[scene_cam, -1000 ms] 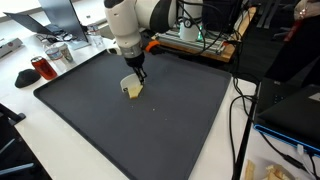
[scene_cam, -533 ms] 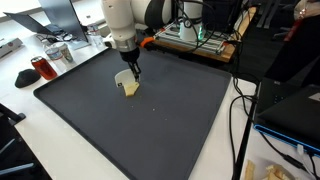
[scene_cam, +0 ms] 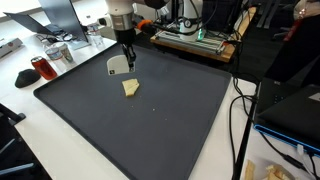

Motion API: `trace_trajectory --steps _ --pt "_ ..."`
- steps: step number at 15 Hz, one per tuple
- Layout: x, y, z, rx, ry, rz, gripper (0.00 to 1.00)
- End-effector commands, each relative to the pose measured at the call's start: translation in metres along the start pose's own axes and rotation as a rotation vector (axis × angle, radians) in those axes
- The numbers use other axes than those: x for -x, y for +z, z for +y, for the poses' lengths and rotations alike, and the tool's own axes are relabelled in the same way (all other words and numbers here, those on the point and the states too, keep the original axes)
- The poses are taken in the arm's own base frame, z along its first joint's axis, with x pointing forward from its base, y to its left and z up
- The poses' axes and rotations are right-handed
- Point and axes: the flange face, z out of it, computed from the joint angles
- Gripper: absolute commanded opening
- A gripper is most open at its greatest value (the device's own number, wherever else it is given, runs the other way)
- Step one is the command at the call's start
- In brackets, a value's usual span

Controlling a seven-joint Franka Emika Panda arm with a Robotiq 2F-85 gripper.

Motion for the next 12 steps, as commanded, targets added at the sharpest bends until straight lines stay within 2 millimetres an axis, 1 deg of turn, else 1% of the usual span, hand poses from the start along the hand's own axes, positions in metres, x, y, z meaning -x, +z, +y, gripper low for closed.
trace_trajectory --steps 1,5,9,12 --pt "0.005 -0.025 -0.011 0.015 -0.035 0.032 0.01" --pt "0.007 -0.032 -0.033 0.069 -0.094 0.032 0.01" --pt "0.012 -0.039 -0.066 0.153 -0.144 0.072 0.01" --pt "0.016 -0.04 -0.088 0.199 -0.17 0.101 0.01"
